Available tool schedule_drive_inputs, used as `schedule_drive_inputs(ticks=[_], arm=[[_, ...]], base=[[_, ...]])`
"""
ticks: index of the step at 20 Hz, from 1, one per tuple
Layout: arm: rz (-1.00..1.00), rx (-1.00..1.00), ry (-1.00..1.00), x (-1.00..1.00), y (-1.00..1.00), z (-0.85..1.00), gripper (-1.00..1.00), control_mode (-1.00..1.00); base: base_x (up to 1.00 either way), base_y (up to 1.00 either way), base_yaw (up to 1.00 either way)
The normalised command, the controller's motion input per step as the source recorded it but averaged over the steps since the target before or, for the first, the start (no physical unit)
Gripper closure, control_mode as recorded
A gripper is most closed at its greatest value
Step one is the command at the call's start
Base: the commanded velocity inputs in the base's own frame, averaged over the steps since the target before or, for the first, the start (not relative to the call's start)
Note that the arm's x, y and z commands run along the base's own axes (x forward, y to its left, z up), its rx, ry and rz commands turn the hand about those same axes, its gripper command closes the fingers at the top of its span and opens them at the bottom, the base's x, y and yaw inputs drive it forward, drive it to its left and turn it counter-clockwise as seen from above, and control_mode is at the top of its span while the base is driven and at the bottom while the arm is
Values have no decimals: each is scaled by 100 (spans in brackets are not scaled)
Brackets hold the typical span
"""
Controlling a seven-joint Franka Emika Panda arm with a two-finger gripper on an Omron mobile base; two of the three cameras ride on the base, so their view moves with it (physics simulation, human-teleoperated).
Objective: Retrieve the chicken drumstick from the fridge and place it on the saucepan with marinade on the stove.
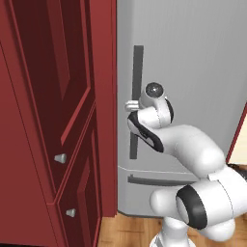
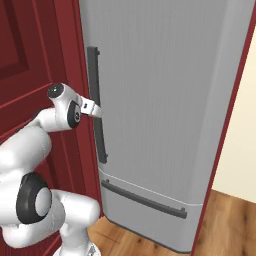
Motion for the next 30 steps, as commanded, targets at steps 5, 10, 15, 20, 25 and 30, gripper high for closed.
schedule_drive_inputs(ticks=[5, 10, 15, 20, 25, 30], arm=[[0, 0, -2, 70, 1, 0, -100, -100], [0, 0, 0, 75, 0, -1, -100, -100], [0, 0, 0, 73, 0, -9, -100, -100], [0, 0, -8, 60, 0, -7, -100, -100], [0, 0, -11, 65, 0, -11, -100, -100], [0, 0, -3, 46, 2, 0, 100, -100]], base=[[0, 0, 0], [0, 0, 0], [0, 0, 0], [0, 0, 0], [0, 0, 0], [0, 0, 0]])
